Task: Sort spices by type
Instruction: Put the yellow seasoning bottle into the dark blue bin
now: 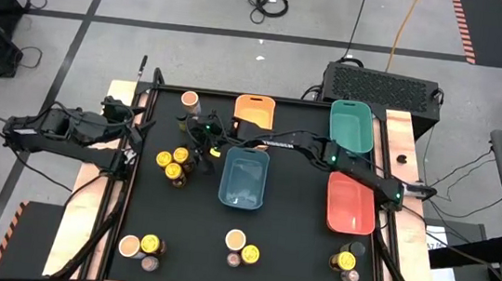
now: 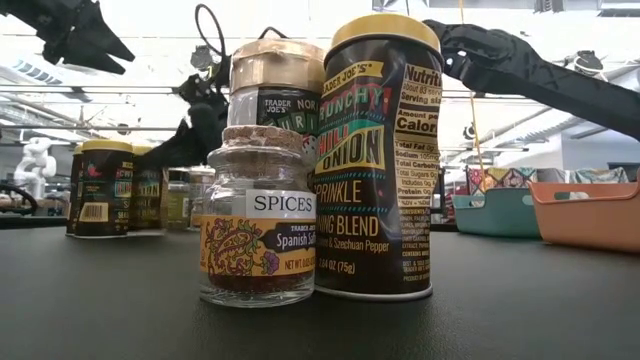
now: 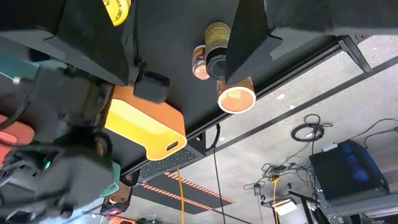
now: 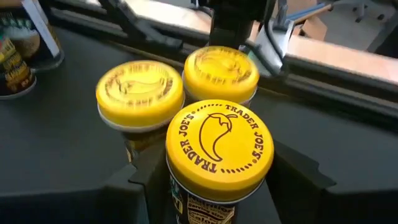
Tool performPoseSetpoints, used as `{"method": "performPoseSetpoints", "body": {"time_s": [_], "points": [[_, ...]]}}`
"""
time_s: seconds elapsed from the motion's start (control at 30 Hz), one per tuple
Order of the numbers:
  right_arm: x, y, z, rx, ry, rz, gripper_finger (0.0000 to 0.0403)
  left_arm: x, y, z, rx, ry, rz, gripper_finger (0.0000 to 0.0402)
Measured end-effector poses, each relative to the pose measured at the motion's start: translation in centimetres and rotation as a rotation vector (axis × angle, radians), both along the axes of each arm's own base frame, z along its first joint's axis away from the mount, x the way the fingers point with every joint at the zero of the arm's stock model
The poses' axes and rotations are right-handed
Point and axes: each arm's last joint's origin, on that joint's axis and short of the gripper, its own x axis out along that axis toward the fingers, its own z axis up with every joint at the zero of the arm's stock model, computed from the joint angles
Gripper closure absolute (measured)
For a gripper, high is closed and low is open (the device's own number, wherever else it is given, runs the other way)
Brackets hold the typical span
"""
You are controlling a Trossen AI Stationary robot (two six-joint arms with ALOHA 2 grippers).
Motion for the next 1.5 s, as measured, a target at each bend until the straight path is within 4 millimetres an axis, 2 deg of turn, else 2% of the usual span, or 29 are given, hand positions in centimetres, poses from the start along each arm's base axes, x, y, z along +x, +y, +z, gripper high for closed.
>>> {"method": "performPoseSetpoints", "body": {"time_s": [0.2, 0.37, 0.53, 0.63, 0.73, 0.87, 1.07, 1.23, 1.37, 1.5], "points": [[-1.5, -1.3, 4.0, 0.018, 0.004, 0.000, 0.0195, 0.0, 0.0, 0.0, 0.001, 0.001, -0.001, 0.0135], [-4.1, -2.2, 8.9, -0.009, 0.032, 0.016, 0.0193, 0.0, 0.0, 0.0, 0.000, 0.001, -0.001, 0.0135], [-8.6, -2.9, 14.7, 0.045, 0.067, 0.148, 0.0195, 0.0, 0.0, 0.0, -0.001, 0.000, 0.000, 0.0135], [-11.9, -2.6, 17.2, 0.103, 0.147, 0.232, 0.0195, 0.3, 0.0, -0.2, 0.001, -0.002, 0.003, 0.0135], [-14.7, -1.9, 18.7, 0.143, 0.248, 0.267, 0.0195, 0.9, -0.1, -0.3, 0.008, 0.006, -0.004, 0.0135], [-16.5, -0.2, 19.5, 0.169, 0.347, 0.304, 0.0195, 2.2, -0.2, -0.8, 0.016, -0.008, -0.017, 0.0135], [-16.9, 1.9, 19.0, 0.200, 0.450, 0.350, 0.0195, 4.5, -0.4, -3.6, 0.068, -0.038, -0.071, 0.0135], [-15.5, 3.5, 17.2, 0.159, 0.425, 0.402, 0.0195, 5.5, -0.5, -5.2, 0.059, -0.102, -0.082, 0.0135], [-14.6, 4.4, 15.6, 0.129, 0.404, 0.425, 0.0195, 5.9, -0.6, -5.7, 0.064, -0.129, -0.086, 0.0135], [-14.0, 5.2, 13.1, 0.106, 0.437, 0.442, 0.0195, 6.0, -0.6, -5.6, 0.076, -0.135, -0.091, 0.0135]]}}
